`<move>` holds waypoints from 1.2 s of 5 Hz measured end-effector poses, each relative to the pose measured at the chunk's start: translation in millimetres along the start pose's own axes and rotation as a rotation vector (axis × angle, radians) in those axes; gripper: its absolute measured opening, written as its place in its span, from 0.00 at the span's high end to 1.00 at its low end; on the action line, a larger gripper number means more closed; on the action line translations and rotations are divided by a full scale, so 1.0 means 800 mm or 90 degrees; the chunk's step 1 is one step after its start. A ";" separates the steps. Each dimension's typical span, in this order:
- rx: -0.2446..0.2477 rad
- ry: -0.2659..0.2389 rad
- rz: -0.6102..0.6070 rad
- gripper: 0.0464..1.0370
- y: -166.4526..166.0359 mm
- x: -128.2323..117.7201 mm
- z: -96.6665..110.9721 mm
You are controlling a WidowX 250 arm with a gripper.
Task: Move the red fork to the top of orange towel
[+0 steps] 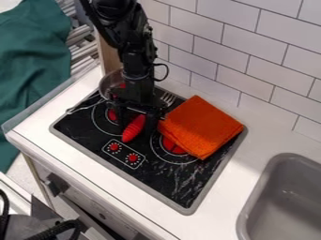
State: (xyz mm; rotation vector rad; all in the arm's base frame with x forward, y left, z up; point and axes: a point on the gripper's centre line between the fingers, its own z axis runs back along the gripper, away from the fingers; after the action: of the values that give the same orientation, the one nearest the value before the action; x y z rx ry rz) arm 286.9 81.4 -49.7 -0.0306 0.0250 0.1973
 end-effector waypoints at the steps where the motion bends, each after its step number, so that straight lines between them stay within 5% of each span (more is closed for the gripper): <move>1: 0.006 -0.047 0.040 0.56 0.009 -0.001 -0.004; 2: 0.018 -0.115 0.059 0.65 0.021 -0.007 -0.001; 4: 0.016 -0.144 -0.044 0.65 0.004 -0.054 0.021; 5: 0.015 -0.184 -0.097 0.66 -0.018 -0.042 0.042; 6: 0.024 -0.180 -0.106 0.66 -0.046 -0.039 0.055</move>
State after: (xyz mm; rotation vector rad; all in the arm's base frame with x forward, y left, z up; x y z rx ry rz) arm 264.9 40.7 -3.6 0.0335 -0.2555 0.0330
